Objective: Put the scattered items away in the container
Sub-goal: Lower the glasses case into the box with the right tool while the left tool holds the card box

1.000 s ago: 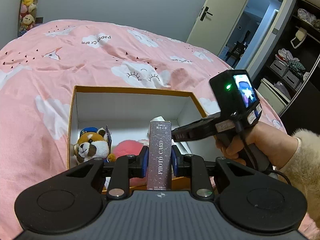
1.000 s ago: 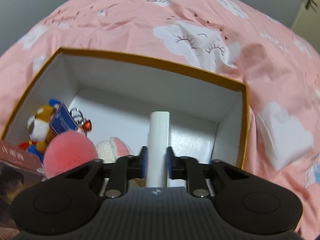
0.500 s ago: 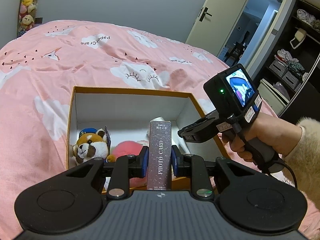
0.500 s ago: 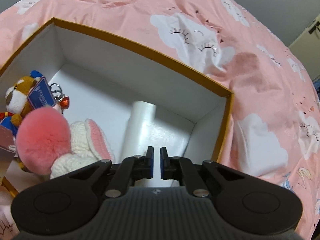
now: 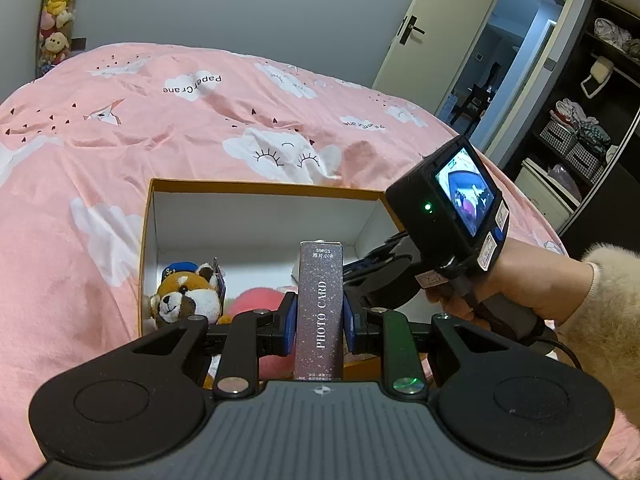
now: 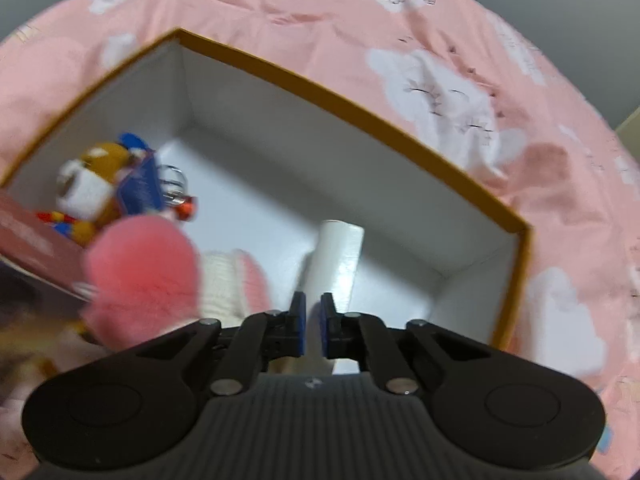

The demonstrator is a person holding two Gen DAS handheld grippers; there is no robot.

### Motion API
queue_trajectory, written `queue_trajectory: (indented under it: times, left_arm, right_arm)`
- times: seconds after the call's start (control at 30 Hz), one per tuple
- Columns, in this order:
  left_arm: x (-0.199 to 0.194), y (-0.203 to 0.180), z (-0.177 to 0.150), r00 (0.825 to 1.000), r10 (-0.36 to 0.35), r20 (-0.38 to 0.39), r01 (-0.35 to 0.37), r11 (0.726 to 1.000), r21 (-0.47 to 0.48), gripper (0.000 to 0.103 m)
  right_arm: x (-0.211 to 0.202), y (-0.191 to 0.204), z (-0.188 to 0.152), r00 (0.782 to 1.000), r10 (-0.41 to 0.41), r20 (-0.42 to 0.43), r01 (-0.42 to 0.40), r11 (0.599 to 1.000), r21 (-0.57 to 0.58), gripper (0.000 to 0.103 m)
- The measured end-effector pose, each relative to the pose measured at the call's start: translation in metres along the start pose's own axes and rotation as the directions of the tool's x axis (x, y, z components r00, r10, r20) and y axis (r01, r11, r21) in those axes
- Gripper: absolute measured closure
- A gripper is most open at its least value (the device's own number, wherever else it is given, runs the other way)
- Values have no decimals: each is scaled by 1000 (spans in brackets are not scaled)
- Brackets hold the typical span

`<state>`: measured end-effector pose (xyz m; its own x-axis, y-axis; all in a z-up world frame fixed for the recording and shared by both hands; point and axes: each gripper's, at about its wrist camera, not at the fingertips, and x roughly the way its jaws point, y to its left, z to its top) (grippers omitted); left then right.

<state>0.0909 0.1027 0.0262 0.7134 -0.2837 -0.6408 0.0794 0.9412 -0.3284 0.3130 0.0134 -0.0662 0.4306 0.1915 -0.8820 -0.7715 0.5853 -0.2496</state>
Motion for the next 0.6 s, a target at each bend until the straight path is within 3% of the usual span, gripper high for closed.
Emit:
queue_trajectory:
  times: [0.07, 0.13, 0.3, 0.37, 0.4, 0.6]
  left_arm:
    - [1, 1, 0, 1000, 0, 1, 0, 1000, -2, 76]
    - [1, 2, 0, 1000, -2, -1, 2, 1000, -3, 76]
    - [4, 1, 0, 1000, 0, -10, 0, 1000, 4, 76]
    - [4, 1, 2, 1000, 2, -11, -2, 1000, 8, 76]
    - [4, 1, 3, 1000, 4, -10, -4, 1000, 11, 76]
    - [6, 0, 5, 1000, 4, -13, -4, 1000, 14, 76]
  right_arm:
    - [4, -10, 0, 998, -51, -41, 51, 999, 17, 97]
    - [5, -18, -2, 997, -35, -63, 38, 998, 40, 97]
    - [-1, -24, 1, 999, -35, -21, 36, 999, 32, 95]
    - [-4, -26, 4, 1000, -10, 9, 10, 1000, 14, 84]
    - [-3, -26, 6, 1000, 1, 11, -1, 1000, -1, 70]
    - [14, -9, 1, 999, 22, -50, -24, 998, -53, 69]
